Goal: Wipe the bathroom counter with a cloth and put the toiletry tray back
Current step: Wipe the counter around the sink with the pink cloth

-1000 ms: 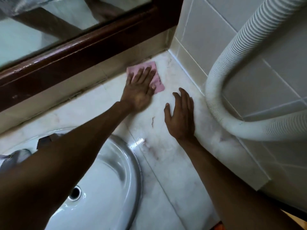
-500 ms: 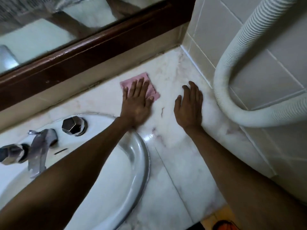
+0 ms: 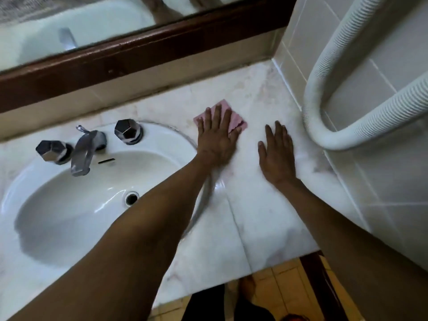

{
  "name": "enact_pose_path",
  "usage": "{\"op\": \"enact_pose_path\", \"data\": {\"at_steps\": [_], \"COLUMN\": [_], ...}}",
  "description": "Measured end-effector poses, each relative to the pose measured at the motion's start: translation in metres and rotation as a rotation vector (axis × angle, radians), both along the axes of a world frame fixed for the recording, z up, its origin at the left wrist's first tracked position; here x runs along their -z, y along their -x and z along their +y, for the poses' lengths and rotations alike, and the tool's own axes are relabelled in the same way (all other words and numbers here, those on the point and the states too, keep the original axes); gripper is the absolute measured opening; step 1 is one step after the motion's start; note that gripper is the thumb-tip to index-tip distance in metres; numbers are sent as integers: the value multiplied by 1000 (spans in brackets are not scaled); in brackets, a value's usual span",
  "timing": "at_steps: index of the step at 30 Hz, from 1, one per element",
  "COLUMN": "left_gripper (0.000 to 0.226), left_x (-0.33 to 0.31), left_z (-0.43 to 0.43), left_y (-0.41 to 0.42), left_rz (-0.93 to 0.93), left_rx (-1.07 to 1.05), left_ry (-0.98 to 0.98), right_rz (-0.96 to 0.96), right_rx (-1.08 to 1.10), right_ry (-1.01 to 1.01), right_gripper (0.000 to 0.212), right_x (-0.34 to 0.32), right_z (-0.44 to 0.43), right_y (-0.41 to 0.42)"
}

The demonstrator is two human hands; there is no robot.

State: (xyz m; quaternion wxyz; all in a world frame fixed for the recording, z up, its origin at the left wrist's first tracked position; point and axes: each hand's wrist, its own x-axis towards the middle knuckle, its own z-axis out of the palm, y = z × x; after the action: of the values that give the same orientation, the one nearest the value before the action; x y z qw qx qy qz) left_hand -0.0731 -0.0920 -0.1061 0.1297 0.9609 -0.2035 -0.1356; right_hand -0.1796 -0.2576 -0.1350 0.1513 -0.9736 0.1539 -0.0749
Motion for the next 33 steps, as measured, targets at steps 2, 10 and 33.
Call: {"op": "enact_pose_path", "data": {"at_steps": [2,10,33], "left_gripper": [68,67,57], "left_x": [4,7,-1], "left_z": [-4,14,188], "left_y": [23,161,332], "left_rz": [-12,-100,-77], "left_rx": [-8,36,-27], "left_ry": [18,43,-44], "right_rz": [15,24,73], "right_rx": [-14,-118,-318], "right_ry": [10,0,-318], "right_gripper": [55,55,46], "right_x": [-1,-9,-46], "right_z": [4,15,143], "right_y": [24,117,168]}}
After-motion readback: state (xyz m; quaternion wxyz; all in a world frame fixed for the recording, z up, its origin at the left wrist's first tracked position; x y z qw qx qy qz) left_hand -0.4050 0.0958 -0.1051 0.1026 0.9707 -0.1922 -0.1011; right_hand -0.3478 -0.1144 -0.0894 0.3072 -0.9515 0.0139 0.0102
